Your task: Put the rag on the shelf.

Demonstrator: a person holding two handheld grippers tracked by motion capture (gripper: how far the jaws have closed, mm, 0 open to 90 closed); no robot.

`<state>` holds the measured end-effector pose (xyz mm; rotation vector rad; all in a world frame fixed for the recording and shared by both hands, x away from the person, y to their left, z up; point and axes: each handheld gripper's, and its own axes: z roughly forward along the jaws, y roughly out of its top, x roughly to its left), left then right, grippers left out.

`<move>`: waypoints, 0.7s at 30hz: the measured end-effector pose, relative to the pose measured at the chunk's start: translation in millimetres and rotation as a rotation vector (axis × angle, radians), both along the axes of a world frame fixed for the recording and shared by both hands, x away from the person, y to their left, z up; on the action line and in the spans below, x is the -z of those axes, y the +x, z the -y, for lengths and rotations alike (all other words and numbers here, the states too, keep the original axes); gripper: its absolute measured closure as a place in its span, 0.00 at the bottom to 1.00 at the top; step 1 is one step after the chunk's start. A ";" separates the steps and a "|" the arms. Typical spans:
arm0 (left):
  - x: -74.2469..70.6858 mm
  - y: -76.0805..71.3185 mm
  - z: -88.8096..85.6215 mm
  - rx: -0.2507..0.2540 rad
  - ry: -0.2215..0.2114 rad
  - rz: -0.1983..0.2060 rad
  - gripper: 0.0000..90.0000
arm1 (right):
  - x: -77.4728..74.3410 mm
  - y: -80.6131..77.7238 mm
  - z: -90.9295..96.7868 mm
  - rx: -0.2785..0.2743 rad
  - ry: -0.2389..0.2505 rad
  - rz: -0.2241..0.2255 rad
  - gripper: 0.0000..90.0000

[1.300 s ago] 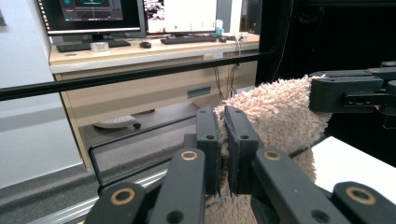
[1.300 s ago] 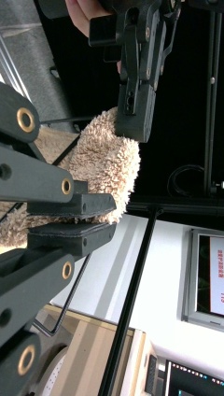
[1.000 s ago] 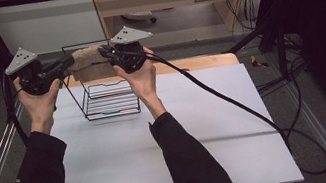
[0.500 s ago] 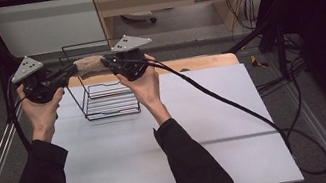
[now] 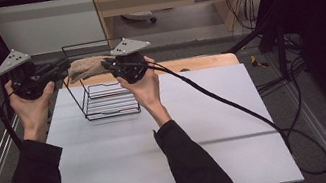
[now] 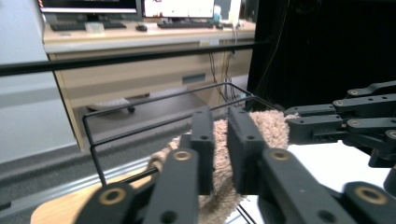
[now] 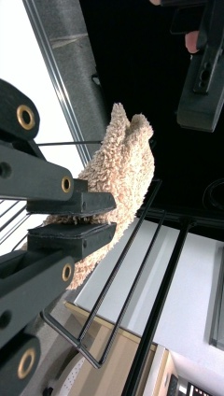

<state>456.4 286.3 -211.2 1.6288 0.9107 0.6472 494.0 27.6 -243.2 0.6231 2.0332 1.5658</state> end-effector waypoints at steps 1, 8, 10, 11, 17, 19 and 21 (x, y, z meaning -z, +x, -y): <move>1.8 1.6 2.3 0.007 0.010 -0.025 0.95 | -0.1 0.0 0.0 -0.001 0.000 -0.001 0.94; 23.2 7.4 10.0 0.047 0.038 -0.105 1.00 | 0.8 -1.0 0.3 -0.008 -0.018 -0.002 0.92; 26.4 8.0 10.3 0.048 0.044 -0.111 1.00 | 1.4 -1.0 0.1 -0.012 -0.021 -0.005 0.90; 27.4 8.2 10.3 0.047 0.047 -0.111 1.00 | 1.6 -1.2 0.0 -0.012 -0.020 -0.009 0.90; 31.0 8.4 9.5 0.040 0.051 -0.109 1.00 | -1.7 -2.1 2.1 -0.032 -0.003 -0.033 0.82; 32.7 8.9 9.7 0.039 0.054 -0.110 1.00 | -3.6 -2.9 3.3 -0.038 0.003 -0.031 0.79; 34.6 9.7 10.0 0.038 0.059 -0.111 1.00 | -5.4 -3.7 4.5 -0.039 0.008 -0.027 0.78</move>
